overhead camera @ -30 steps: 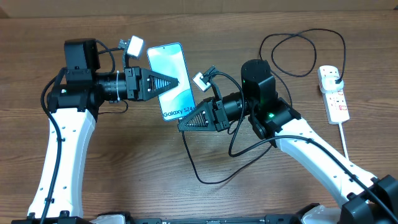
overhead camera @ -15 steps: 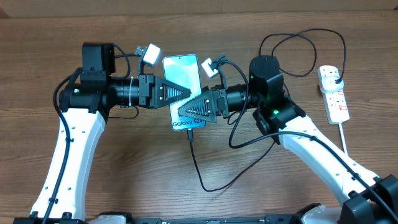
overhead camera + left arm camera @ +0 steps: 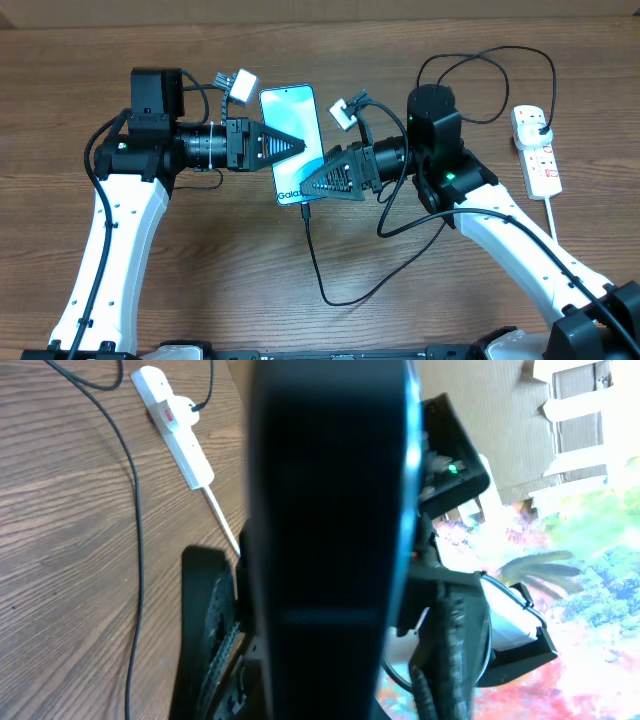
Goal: Plug charger to phone and switch on socket
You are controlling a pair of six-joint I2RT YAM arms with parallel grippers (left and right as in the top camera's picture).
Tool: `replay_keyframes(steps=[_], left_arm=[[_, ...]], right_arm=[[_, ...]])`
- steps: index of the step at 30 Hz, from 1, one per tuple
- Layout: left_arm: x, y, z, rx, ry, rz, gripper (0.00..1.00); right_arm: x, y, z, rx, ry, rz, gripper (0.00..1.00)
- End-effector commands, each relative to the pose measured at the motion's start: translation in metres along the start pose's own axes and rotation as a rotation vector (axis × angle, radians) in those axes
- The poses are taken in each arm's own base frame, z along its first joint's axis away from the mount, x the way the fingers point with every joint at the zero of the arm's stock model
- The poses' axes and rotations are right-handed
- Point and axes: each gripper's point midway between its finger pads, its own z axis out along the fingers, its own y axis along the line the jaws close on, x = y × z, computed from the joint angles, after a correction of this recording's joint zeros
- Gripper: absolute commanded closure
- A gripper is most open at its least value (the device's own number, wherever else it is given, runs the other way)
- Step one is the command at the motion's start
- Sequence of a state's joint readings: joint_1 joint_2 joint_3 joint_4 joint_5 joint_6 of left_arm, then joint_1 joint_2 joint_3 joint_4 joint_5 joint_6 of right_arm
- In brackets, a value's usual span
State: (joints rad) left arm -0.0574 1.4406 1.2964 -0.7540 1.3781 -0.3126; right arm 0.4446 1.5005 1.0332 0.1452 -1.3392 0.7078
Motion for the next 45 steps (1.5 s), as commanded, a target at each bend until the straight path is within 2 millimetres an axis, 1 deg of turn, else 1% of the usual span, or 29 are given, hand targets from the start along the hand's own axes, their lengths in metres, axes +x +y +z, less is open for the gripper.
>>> replay_keyframes(steps=[1, 3, 5, 10, 11, 12, 14, 17, 19, 21, 22, 28, 29, 31, 32, 34, 35, 38, 42, 43, 45], left_arm=[[0.001, -0.009, -0.003, 0.023, -0.003, 0.044, 0.96], [0.001, -0.009, -0.003, 0.023, -0.003, 0.044, 0.96], [0.001, -0.009, -0.003, 0.023, -0.002, 0.051, 0.96], [0.001, -0.01, -0.002, 0.024, -0.001, 0.12, 0.94], [0.001, -0.01, -0.002, 0.024, -0.001, 0.145, 0.93], [0.001, -0.01, -0.002, 0.025, -0.001, 0.165, 0.94], [0.002, -0.01, -0.002, 0.027, -0.001, 0.198, 0.95], [0.001, -0.01, -0.002, 0.027, -0.001, 0.217, 0.96], [0.002, -0.01, -0.002, 0.027, -0.001, 0.217, 0.96], [0.001, -0.01, -0.002, 0.026, -0.001, 0.217, 0.96], [0.001, -0.01, -0.002, 0.026, -0.002, 0.217, 0.96], [0.0, -0.006, -0.002, 0.002, -0.007, 0.216, 0.9], [0.0, -0.003, -0.002, -0.012, -0.01, 0.214, 0.86], [-0.002, 0.003, -0.002, -0.05, -0.017, 0.207, 0.71], [-0.003, 0.009, -0.003, -0.087, -0.024, 0.202, 0.55], [-0.005, 0.019, -0.004, -0.14, -0.034, 0.193, 0.41], [-0.006, 0.023, -0.005, -0.168, -0.039, 0.188, 0.36], [-0.008, 0.042, -0.009, -0.28, -0.054, 0.161, 0.3], [-0.007, 0.066, -0.017, -0.419, -0.066, 0.122, 0.27], [-0.007, 0.07, -0.019, -0.445, -0.069, 0.113, 0.22], [-0.007, 0.085, -0.028, -0.543, -0.084, 0.073, 0.16]], right_arm=[[0.002, 0.004, -0.002, -0.005, 0.015, -0.094, 0.0], [0.001, -0.005, -0.002, 0.032, -0.002, -0.073, 0.0], [-0.001, -0.008, -0.002, 0.054, -0.018, -0.071, 0.0], [-0.009, -0.003, -0.002, 0.048, -0.035, -0.114, 0.0], [-0.01, -0.003, -0.002, 0.046, -0.037, -0.112, 0.01], [-0.01, -0.002, -0.002, 0.044, -0.039, -0.119, 0.04], [-0.011, -0.001, -0.002, 0.043, -0.041, -0.128, 0.12], [-0.011, -0.001, -0.002, 0.042, -0.041, -0.127, 0.29], [-0.011, -0.001, -0.002, 0.042, -0.041, -0.128, 0.44], [-0.011, -0.001, -0.002, 0.043, -0.041, -0.128, 0.54], [-0.011, -0.001, -0.002, 0.043, -0.041, -0.128, 0.61], [-0.013, -0.003, -0.002, 0.057, -0.053, -0.127, 0.83], [-0.013, -0.003, -0.002, 0.057, -0.054, -0.128, 0.89], [-0.013, -0.003, -0.002, 0.057, -0.053, -0.128, 0.95], [-0.013, -0.003, -0.002, 0.057, -0.053, -0.127, 0.96], [-0.014, -0.007, -0.002, 0.074, -0.063, -0.114, 0.96], [-0.015, -0.011, -0.003, 0.092, -0.073, -0.097, 0.96], [-0.017, -0.034, -0.006, 0.198, -0.121, -0.009, 0.96], [-0.012, -0.08, -0.02, 0.428, -0.184, 0.098, 0.96], [-0.01, -0.09, -0.025, 0.481, -0.195, 0.118, 0.96], [-0.005, -0.112, -0.036, 0.6, -0.222, 0.165, 0.96]])
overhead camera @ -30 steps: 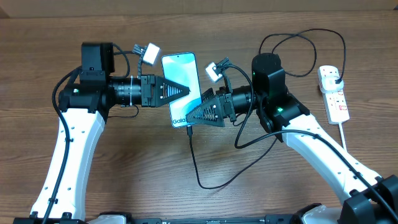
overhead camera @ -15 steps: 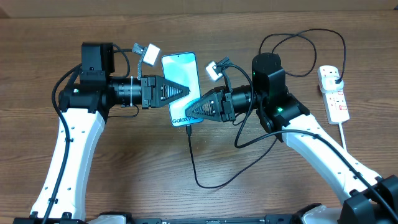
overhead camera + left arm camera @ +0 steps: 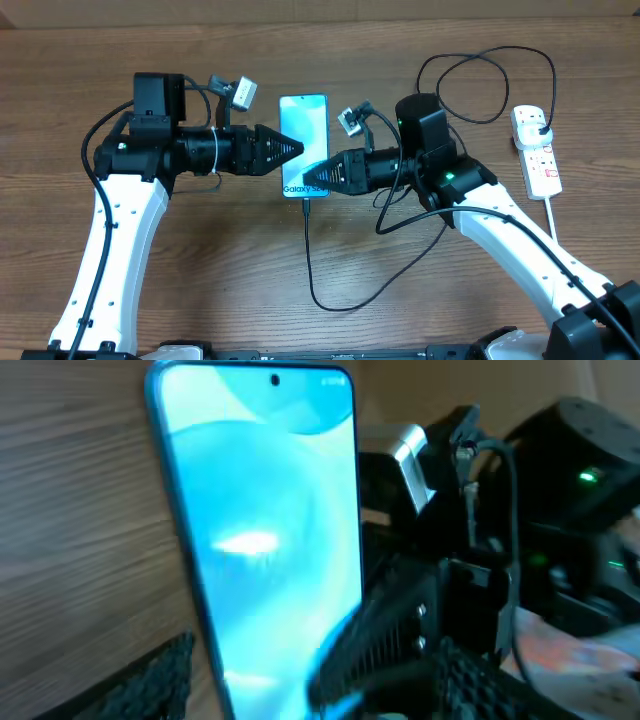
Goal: Plug charger to phone and switch on socket
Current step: 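Release the phone from the left gripper and pull the left arm back, then lower the plugged phone flat onto the table with the right gripper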
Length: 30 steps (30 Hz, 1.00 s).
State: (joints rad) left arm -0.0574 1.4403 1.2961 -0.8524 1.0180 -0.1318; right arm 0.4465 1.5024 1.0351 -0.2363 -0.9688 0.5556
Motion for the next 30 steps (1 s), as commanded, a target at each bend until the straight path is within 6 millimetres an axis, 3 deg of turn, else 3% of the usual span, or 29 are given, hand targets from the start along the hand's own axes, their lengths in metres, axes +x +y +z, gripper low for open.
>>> replay_keyframes(steps=[1, 3, 5, 10, 22, 30], left_arm=[[-0.002, 0.037, -0.009, -0.237, -0.032, -0.036, 0.13], [0.0, 0.059, -0.016, -0.372, -0.041, -0.072, 0.11], [0.002, 0.08, -0.025, -0.503, -0.045, -0.088, 0.0], [0.007, 0.108, -0.042, -0.692, -0.043, -0.106, 0.0], [0.005, 0.114, -0.046, -0.733, -0.051, -0.102, 0.01], [0.005, 0.114, -0.046, -0.733, -0.051, -0.102, 0.0]], right_arm=[[-0.024, -0.042, -0.009, 0.25, -0.138, -0.016, 0.96], [-0.024, -0.057, -0.01, 0.315, -0.151, 0.004, 0.96], [-0.024, -0.067, -0.008, 0.342, -0.151, 0.017, 0.96], [-0.018, -0.09, 0.008, 0.366, -0.113, 0.046, 0.96], [0.003, -0.147, 0.061, 0.393, -0.02, 0.078, 0.96], [0.01, -0.17, 0.074, 0.401, -0.006, 0.121, 0.95]])
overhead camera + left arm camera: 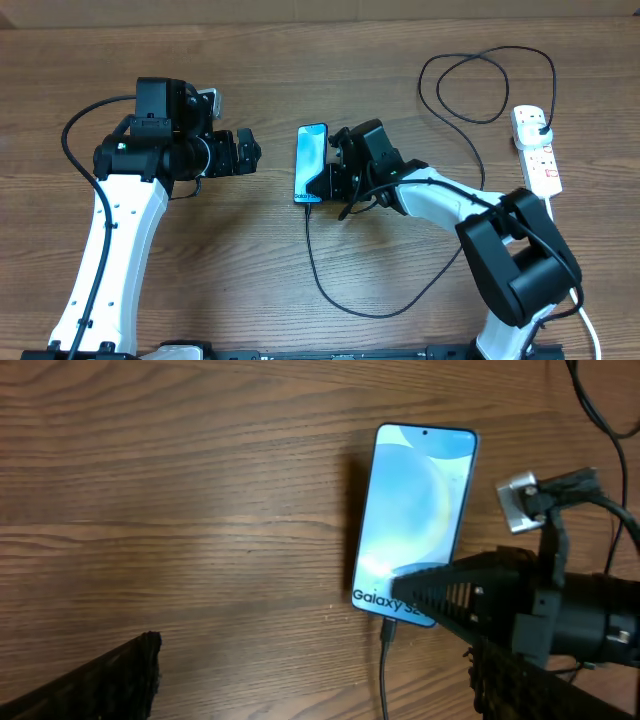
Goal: Plug charger to phone and switch on socket
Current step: 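Lower the plugged phone flat onto the table with the right gripper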
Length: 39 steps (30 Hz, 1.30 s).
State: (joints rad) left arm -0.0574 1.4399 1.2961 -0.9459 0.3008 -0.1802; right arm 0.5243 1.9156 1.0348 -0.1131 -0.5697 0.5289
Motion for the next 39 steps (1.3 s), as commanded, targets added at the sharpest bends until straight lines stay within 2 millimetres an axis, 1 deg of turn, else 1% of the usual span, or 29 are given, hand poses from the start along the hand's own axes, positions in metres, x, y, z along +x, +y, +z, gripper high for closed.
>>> replay_keyframes(steps=[1, 5, 20, 26, 27, 29, 31, 33, 37, 39], left_arm=[[-0.0022, 0.0022, -0.0025, -0.013, -0.014, -0.002, 0.0], [-0.0023, 0.0022, -0.0025, -0.013, -0.014, -0.002, 0.0], [-0.0023, 0.0022, -0.0025, -0.013, -0.014, -0.002, 0.0], [-0.0023, 0.0022, -0.0025, -0.013, -0.014, -0.002, 0.01], [-0.0023, 0.0022, -0.0025, -0.013, -0.014, -0.002, 0.01], [-0.0023, 0.0022, -0.0025, -0.013, -0.014, -0.002, 0.0], [-0.0023, 0.0022, -0.0025, -0.013, -0.014, -0.002, 0.0], [-0.0023, 0.0022, -0.0025, -0.013, -0.014, -0.002, 0.0], [-0.0023, 0.0022, -0.0025, -0.013, -0.014, -0.002, 0.0], [-0.0023, 0.0022, -0.0025, -0.013, -0.014, -0.002, 0.0]], right_arm=[[-0.005, 0.0053, 0.0025, -0.019, -0.01, -0.015, 0.94], [-0.0047, 0.0044, 0.0033, -0.017, -0.009, -0.014, 0.91], [-0.005, 0.0036, 0.0033, -0.013, -0.011, -0.014, 0.9], [-0.0066, 0.001, 0.0035, 0.004, -0.022, -0.014, 0.88], [-0.0064, 0.0012, 0.0037, 0.004, -0.021, -0.014, 0.83], [-0.0063, 0.0013, 0.0037, 0.004, -0.021, -0.015, 0.79], [-0.0063, 0.0013, 0.0037, 0.004, -0.021, -0.015, 0.77], [-0.0063, 0.0013, 0.0037, 0.004, -0.021, -0.015, 0.73], [-0.0064, 0.0014, 0.0037, 0.004, -0.021, -0.015, 0.67], [-0.0064, 0.0014, 0.0037, 0.004, -0.021, -0.015, 0.66]])
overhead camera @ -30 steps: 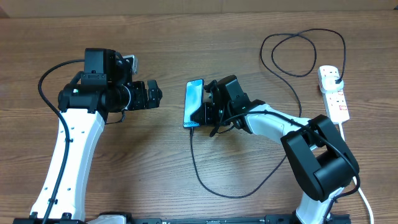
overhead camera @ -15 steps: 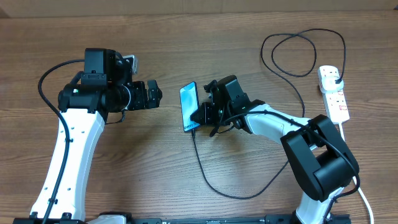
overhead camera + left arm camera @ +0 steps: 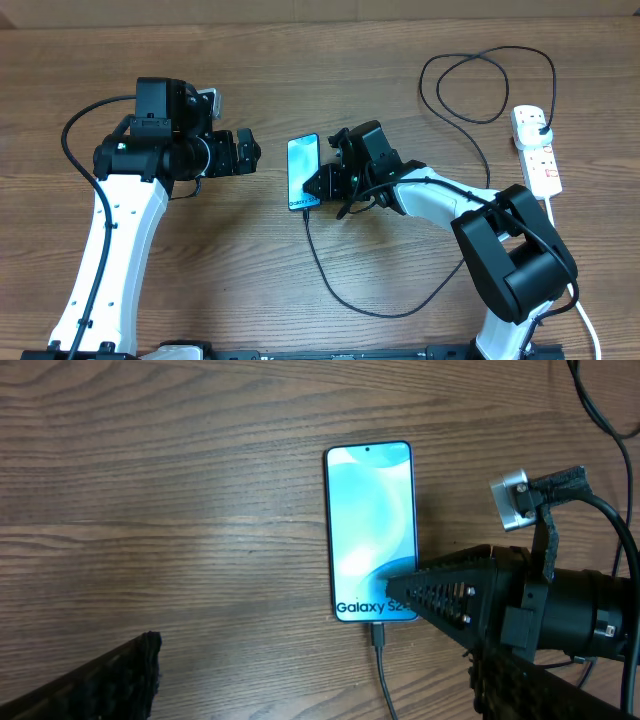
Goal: Plug charger to phone and switch on socket
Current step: 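Lower the plugged phone flat onto the table with the right gripper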
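Note:
The phone (image 3: 302,170) lies screen-up and lit on the wooden table, also shown in the left wrist view (image 3: 370,530). The black charger cable (image 3: 320,265) is plugged into its bottom edge (image 3: 377,633). My right gripper (image 3: 322,182) reaches in from the right. Its upper finger (image 3: 440,588) covers the phone's lower right corner, and the lower finger is hidden. My left gripper (image 3: 248,155) hangs open to the left of the phone with nothing in it (image 3: 320,685). The white socket strip (image 3: 535,150) lies at the far right with the charger plug (image 3: 536,122) in it.
The cable makes a big loop at the back right (image 3: 485,85) and a slack curve towards the front (image 3: 400,300). The strip's own white lead (image 3: 560,230) runs down the right side. Bare wood (image 3: 220,260) fills the front left.
The phone has shifted a little left and nearer, and now sits square in the left wrist view. The right gripper has moved with it. The left arm has not moved.
First both grippers held the phone between them above the table, the cable hanging from it. Then the phone sat lower, still between both. Later the left gripper was drawn back and open, with the phone down at the right gripper. Now it lies slightly further left.

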You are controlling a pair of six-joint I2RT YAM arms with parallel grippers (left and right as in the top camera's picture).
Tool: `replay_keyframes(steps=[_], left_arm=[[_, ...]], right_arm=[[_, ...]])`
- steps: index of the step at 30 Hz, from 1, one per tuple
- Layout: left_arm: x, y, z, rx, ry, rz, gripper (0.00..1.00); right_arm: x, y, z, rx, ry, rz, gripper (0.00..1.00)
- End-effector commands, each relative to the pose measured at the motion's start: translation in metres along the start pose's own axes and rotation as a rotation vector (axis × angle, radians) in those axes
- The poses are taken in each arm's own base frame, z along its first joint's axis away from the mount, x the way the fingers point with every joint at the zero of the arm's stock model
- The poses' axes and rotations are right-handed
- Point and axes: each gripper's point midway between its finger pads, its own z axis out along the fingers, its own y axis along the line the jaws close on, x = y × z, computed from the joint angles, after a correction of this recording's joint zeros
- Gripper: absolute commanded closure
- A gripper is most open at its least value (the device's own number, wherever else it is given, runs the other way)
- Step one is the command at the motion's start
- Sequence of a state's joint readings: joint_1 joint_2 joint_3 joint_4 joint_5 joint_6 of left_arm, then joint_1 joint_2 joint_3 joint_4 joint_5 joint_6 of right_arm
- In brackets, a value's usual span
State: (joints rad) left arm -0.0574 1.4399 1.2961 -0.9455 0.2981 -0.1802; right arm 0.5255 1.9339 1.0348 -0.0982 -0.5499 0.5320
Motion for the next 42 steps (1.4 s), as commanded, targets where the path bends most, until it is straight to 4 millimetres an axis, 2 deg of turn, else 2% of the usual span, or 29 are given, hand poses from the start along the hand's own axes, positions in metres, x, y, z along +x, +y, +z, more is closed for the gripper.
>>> replay_keyframes(steps=[1, 10, 13, 16, 18, 20, 24, 28, 34, 39, 42], left_arm=[[-0.002, 0.002, -0.002, -0.01, -0.013, -0.002, 0.01], [-0.002, 0.002, -0.002, -0.01, -0.013, -0.002, 0.0], [-0.002, 0.002, -0.002, -0.01, -0.013, -0.002, 0.0], [-0.002, 0.002, -0.002, -0.01, -0.013, -0.002, 0.01], [-0.002, 0.002, -0.002, -0.01, -0.013, -0.002, 0.0], [-0.002, 0.002, -0.002, -0.01, -0.013, -0.002, 0.0], [-0.002, 0.002, -0.002, -0.01, -0.013, -0.002, 0.0], [-0.002, 0.002, -0.002, -0.01, -0.013, -0.002, 0.01], [-0.002, 0.002, -0.002, -0.01, -0.013, -0.002, 0.01], [-0.002, 0.002, -0.002, -0.01, -0.013, -0.002, 0.0], [-0.002, 0.002, -0.002, -0.01, -0.013, -0.002, 0.0]], right_arm=[[-0.005, 0.008, -0.001, -0.014, -0.013, -0.019, 0.65], [-0.005, 0.008, -0.001, -0.014, -0.013, -0.019, 0.53], [-0.005, 0.008, -0.001, -0.014, -0.013, -0.018, 0.53], [-0.005, 0.008, -0.001, -0.013, -0.013, -0.018, 0.43], [-0.005, 0.007, -0.001, -0.011, -0.011, -0.016, 0.41], [-0.004, 0.007, -0.001, -0.01, -0.009, -0.014, 0.33], [-0.004, 0.004, -0.001, 0.005, -0.014, 0.009, 0.08], [-0.005, -0.004, -0.001, 0.048, -0.027, 0.067, 0.0], [-0.001, -0.012, -0.004, 0.09, -0.019, 0.132, 0.0], [-0.004, -0.02, -0.022, 0.2, -0.069, 0.154, 0.0], [-0.005, -0.019, -0.027, 0.219, -0.085, 0.146, 0.0]])
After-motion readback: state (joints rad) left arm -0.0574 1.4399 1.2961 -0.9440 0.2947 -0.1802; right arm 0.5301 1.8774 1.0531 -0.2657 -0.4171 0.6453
